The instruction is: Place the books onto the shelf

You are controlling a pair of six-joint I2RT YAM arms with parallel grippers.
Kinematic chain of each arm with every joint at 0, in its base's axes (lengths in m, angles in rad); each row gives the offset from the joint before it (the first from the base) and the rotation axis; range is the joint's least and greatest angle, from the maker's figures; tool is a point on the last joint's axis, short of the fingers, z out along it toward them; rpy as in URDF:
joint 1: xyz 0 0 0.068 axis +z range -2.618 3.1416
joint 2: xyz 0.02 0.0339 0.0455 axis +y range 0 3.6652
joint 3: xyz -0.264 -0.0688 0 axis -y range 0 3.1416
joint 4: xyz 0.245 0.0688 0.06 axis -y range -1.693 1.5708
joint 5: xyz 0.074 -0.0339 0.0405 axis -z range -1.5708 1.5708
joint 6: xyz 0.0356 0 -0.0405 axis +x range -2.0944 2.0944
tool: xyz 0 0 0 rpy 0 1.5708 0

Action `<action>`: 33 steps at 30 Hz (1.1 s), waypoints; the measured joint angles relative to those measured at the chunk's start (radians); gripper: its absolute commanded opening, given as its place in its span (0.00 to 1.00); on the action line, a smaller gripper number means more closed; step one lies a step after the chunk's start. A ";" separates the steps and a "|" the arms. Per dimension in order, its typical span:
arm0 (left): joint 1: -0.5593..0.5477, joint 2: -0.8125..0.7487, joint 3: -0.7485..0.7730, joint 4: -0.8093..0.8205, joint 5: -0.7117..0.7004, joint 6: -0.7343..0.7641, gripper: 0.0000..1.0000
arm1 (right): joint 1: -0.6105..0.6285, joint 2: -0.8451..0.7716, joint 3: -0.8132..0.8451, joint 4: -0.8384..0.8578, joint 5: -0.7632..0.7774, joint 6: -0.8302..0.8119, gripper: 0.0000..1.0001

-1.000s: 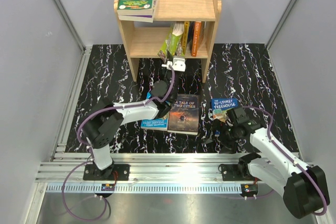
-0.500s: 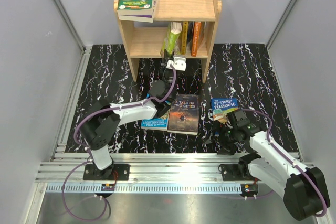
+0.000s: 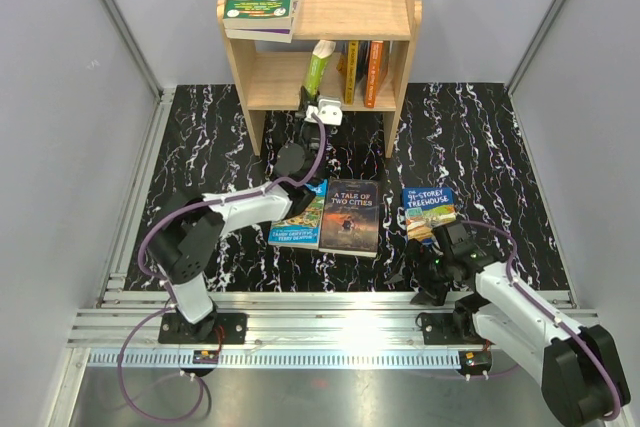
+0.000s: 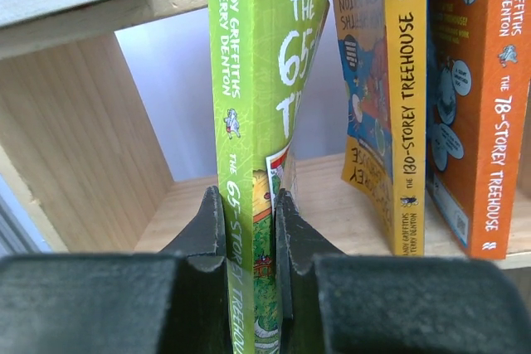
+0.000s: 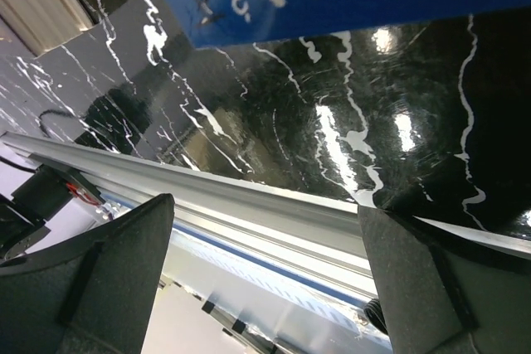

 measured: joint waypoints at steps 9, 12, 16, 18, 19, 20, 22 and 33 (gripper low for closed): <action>0.047 0.149 0.135 0.030 0.001 -0.115 0.00 | 0.000 -0.042 -0.006 0.001 -0.004 0.011 1.00; 0.069 0.217 0.207 0.040 0.000 -0.158 0.00 | 0.000 -0.047 -0.006 0.001 -0.004 0.011 1.00; 0.095 0.293 0.298 0.050 0.002 -0.199 0.00 | 0.000 -0.047 -0.007 0.002 -0.004 0.014 1.00; 0.103 0.323 0.331 0.054 0.006 -0.205 0.00 | 0.000 -0.041 -0.007 0.005 -0.005 0.015 1.00; 0.108 0.337 0.352 0.055 0.007 -0.206 0.00 | 0.000 -0.037 -0.007 0.006 -0.007 0.015 1.00; 0.111 0.354 0.375 0.054 0.007 -0.206 0.03 | 0.000 -0.032 -0.007 0.007 -0.008 0.015 1.00; 0.119 0.385 0.415 0.055 0.011 -0.205 0.09 | 0.000 -0.025 -0.007 0.011 -0.011 0.015 1.00; 0.128 0.414 0.409 0.060 0.013 -0.239 0.63 | 0.000 -0.018 -0.007 0.015 -0.014 0.018 1.00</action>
